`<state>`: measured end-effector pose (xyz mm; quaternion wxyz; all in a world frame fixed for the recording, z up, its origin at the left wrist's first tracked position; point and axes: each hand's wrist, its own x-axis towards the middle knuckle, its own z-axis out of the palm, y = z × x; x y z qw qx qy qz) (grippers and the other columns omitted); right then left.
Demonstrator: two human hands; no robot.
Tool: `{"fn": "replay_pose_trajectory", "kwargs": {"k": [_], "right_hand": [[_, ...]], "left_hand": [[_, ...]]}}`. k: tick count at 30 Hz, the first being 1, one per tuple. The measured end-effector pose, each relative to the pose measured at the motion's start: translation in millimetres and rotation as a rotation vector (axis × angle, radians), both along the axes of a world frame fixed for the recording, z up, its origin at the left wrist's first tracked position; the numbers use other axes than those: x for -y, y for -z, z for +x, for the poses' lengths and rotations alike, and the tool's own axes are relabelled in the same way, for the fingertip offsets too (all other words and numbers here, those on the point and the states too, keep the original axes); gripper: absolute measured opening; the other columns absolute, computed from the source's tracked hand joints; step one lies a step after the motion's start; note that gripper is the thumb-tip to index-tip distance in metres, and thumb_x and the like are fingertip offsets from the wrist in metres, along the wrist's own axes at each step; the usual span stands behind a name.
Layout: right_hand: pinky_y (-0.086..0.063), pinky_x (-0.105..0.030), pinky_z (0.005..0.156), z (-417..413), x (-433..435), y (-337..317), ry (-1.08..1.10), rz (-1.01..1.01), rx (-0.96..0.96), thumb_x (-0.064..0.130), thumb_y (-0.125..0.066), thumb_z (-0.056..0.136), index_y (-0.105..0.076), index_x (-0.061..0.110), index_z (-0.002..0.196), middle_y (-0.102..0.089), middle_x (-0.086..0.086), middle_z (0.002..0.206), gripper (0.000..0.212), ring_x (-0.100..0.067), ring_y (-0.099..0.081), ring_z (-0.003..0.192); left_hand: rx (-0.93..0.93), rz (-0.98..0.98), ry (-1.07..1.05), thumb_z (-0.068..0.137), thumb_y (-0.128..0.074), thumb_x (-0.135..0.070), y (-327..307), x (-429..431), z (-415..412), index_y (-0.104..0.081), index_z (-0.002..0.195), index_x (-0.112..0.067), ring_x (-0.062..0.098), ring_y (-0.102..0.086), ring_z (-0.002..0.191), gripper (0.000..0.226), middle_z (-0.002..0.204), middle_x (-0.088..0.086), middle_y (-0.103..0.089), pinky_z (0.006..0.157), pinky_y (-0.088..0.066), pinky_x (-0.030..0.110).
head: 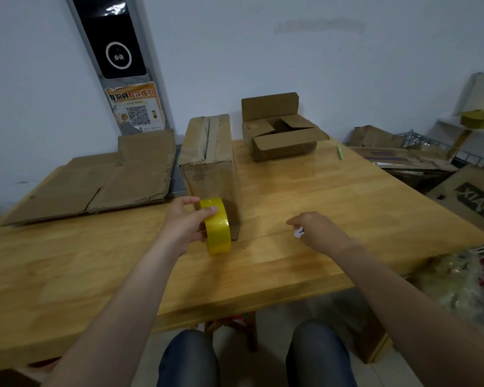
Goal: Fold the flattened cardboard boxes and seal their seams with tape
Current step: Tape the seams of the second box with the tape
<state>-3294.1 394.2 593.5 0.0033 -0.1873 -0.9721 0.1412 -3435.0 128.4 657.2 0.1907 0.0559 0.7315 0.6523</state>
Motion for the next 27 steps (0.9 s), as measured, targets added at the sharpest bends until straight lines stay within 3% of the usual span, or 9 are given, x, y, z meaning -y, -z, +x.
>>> {"fn": "replay_pose_trajectory", "kwargs": {"k": [4,7,11,13,17,20,23,27], "right_hand": [[-0.051,-0.038,0.100,-5,-6,6,0.109,0.001,-0.009,0.001,-0.055,0.099,-0.055,0.014,0.145,-0.061,-0.013,0.138,0.048,-0.028,-0.057,0.127],[-0.050,-0.035,0.090,-6,-3,3,0.114,0.045,-0.012,0.010,-0.059,0.101,-0.067,0.012,0.123,-0.064,-0.018,0.121,0.024,-0.029,-0.061,0.110],[-0.051,-0.036,0.096,-8,2,-2,0.146,-0.013,-0.047,0.020,-0.063,0.099,-0.070,0.009,0.124,-0.063,-0.014,0.127,0.029,-0.031,-0.062,0.116],[-0.053,-0.032,0.087,-9,12,-13,0.156,-0.072,-0.066,0.020,-0.066,0.097,-0.076,0.013,0.106,-0.068,-0.012,0.111,0.015,-0.028,-0.067,0.106],[-0.060,-0.033,0.067,-14,39,-44,0.159,-0.455,-0.344,0.020,-0.072,0.094,-0.075,0.022,0.099,-0.075,-0.006,0.082,0.006,-0.019,-0.071,0.066],[-0.061,-0.038,0.071,-21,61,-69,0.097,-0.591,-0.429,0.020,-0.071,0.095,-0.073,0.015,0.107,-0.073,-0.009,0.074,0.013,-0.018,-0.072,0.059],[-0.054,-0.026,0.053,-26,82,-92,0.035,-0.601,-0.499,0.023,-0.066,0.098,-0.069,0.017,0.108,-0.070,-0.009,0.073,0.013,-0.017,-0.068,0.053],[-0.046,-0.028,0.042,-33,101,-106,-0.012,-0.654,-0.504,0.030,-0.059,0.102,-0.058,0.014,0.104,-0.068,-0.009,0.066,0.016,-0.024,-0.059,0.048]], "left_hand": [[-0.034,0.013,-0.028,0.082,-0.086,-0.012,2,3,4,-0.048,0.125,-0.023,0.033,-0.074,0.096,0.058,0.119,0.016,-0.068,0.081,-0.062,0.053],[-0.043,0.016,-0.025,0.081,-0.087,-0.012,3,4,5,-0.047,0.127,-0.026,0.032,-0.074,0.095,0.062,0.118,0.016,-0.069,0.079,-0.063,0.052],[-0.102,0.006,-0.021,0.078,-0.089,-0.011,4,7,3,-0.053,0.127,-0.028,0.030,-0.074,0.095,0.063,0.115,0.015,-0.071,0.075,-0.064,0.048],[-0.143,-0.005,-0.009,0.077,-0.090,-0.013,5,9,3,-0.056,0.126,-0.031,0.028,-0.076,0.092,0.062,0.109,0.014,-0.074,0.078,-0.064,0.050],[-0.172,-0.019,0.002,0.076,-0.091,-0.016,9,15,1,-0.057,0.126,-0.034,0.024,-0.077,0.087,0.063,0.097,0.010,-0.078,0.082,-0.063,0.051],[-0.164,-0.009,0.008,0.075,-0.092,-0.016,8,19,0,-0.058,0.131,-0.031,0.022,-0.077,0.085,0.067,0.096,0.009,-0.078,0.079,-0.064,0.049],[-0.191,-0.017,0.009,0.076,-0.091,-0.017,6,23,1,-0.058,0.125,-0.034,0.017,-0.077,0.081,0.061,0.093,0.004,-0.079,0.078,-0.064,0.045],[-0.277,-0.091,-0.017,0.073,-0.093,-0.028,8,29,-3,-0.055,0.114,-0.045,0.014,-0.077,0.080,0.058,0.085,-0.003,-0.079,0.081,-0.063,0.047]]}}
